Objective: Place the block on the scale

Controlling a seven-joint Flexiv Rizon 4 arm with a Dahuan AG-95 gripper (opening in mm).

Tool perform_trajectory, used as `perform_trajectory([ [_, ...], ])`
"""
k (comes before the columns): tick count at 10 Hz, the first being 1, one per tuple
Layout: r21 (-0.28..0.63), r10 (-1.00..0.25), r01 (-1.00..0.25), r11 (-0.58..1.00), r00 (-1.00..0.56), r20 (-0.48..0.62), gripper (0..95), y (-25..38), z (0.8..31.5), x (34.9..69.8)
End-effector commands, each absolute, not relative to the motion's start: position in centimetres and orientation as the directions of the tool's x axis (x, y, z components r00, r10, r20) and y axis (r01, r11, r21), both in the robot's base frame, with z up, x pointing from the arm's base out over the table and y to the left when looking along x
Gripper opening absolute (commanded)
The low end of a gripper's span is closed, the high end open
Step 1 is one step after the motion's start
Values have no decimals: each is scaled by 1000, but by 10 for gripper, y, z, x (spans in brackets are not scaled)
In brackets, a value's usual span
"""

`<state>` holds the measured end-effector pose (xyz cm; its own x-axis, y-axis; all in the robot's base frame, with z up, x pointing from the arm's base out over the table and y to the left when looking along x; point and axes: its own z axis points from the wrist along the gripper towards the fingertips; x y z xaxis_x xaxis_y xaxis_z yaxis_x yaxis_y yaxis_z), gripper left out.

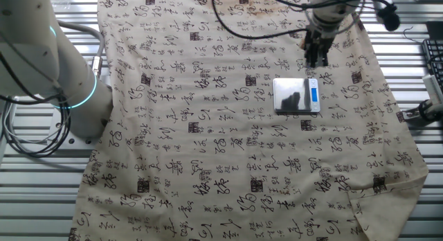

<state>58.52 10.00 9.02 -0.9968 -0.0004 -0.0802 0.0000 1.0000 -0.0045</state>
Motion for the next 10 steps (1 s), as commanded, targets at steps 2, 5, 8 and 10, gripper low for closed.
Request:
perform_trajectory([
  [2, 4, -1, -2, 1000, -997, -75, 0, 102, 89, 589],
  [5, 4, -2, -2, 1000, -997, -74, 0, 102, 89, 588],
  [8, 7, 4, 3, 1000, -998, -64, 0, 103, 96, 588],
  [10, 9, 5, 5, 1000, -998, -65, 0, 103, 97, 588],
])
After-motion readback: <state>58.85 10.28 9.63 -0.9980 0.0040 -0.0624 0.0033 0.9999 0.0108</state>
